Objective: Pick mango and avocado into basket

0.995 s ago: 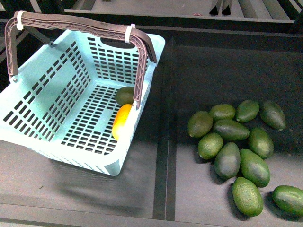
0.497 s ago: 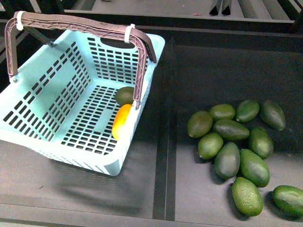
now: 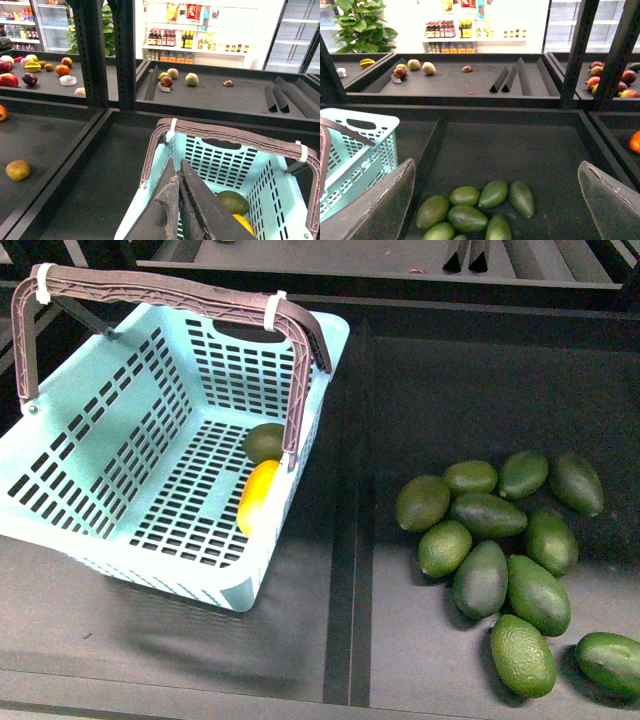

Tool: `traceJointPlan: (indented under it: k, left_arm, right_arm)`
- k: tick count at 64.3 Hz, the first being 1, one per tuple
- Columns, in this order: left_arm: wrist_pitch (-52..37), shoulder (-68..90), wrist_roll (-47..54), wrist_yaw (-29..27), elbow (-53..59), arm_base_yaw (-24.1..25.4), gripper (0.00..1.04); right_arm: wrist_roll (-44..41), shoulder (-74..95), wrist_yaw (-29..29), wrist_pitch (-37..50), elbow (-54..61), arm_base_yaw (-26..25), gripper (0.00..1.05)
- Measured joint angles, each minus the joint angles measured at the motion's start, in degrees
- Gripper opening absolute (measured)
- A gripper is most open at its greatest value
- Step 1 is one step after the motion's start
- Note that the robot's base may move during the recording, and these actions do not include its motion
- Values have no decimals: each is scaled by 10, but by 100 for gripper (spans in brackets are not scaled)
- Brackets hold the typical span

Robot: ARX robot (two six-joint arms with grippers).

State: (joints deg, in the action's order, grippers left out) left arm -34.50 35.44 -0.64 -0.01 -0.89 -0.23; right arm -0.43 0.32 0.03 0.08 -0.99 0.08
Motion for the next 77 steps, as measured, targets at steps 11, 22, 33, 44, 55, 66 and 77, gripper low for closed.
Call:
traceJointPlan:
  k: [11,22,33,44,55,66,77]
  left_arm:
    - [68,-74,0,0,0,0,2]
    - [128,-137,0,0,0,0,2]
    - [183,-193,0,0,0,0,2]
    - [222,-232,0,0,0,0,2]
    - [327,-317,0,0,0,0,2]
    - [344,-351,0,0,0,0,2]
    - [344,-351,0,0,0,0,2]
  right_arm:
    - [0,0,0,0,0,0,96]
    - [0,0,0,0,0,0,96]
    - [0,0,0,0,0,0,96]
    - [0,0,0,0,0,0,96]
    - [0,0,0,0,0,0,96]
    - [0,0,0,0,0,0,96]
    - [0,0,0,0,0,0,96]
